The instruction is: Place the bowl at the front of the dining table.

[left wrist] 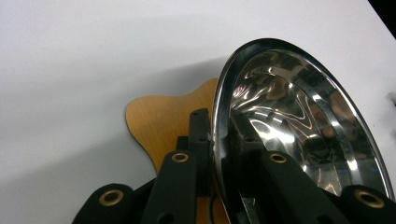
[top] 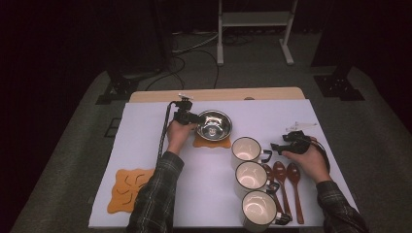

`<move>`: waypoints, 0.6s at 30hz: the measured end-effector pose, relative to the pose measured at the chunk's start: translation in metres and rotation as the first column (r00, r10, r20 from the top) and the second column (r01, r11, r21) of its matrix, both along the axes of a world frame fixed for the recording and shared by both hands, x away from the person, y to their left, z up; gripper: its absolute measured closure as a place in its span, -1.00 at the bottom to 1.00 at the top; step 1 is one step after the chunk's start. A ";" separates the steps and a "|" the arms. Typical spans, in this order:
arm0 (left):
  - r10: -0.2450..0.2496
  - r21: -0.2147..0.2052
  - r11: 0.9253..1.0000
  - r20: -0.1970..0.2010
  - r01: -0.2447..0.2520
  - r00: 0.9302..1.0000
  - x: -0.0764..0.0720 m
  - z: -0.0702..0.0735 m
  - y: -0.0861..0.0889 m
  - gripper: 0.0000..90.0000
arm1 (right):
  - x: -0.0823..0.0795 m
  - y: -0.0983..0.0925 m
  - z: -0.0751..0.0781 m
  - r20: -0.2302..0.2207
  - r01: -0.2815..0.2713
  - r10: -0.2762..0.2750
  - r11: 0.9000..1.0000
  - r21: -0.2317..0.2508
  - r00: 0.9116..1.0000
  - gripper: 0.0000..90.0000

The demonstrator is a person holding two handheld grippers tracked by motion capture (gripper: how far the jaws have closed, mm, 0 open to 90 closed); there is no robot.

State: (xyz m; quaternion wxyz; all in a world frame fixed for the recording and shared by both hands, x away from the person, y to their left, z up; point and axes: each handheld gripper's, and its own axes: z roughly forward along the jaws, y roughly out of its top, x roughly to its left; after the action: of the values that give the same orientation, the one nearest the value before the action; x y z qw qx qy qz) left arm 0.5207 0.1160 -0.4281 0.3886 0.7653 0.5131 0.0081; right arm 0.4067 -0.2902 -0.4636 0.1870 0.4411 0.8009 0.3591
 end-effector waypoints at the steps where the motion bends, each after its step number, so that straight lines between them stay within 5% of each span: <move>1: 0.000 0.002 1.000 -0.001 0.000 1.000 0.000 0.000 0.000 0.80 | 0.000 0.000 0.000 0.000 0.000 0.000 1.000 0.000 1.000 -0.32; 18: -0.008 0.021 1.000 -0.019 0.008 1.000 0.001 -0.003 0.001 0.76 | 0.000 0.000 0.000 0.000 0.000 0.000 1.000 0.000 1.000 -0.32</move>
State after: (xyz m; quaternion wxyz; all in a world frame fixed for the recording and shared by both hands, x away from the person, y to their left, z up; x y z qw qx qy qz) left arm 0.5218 0.1171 -0.4314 0.3759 0.7714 0.5134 0.0046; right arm 0.4067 -0.2901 -0.4636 0.1872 0.4411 0.8010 0.3589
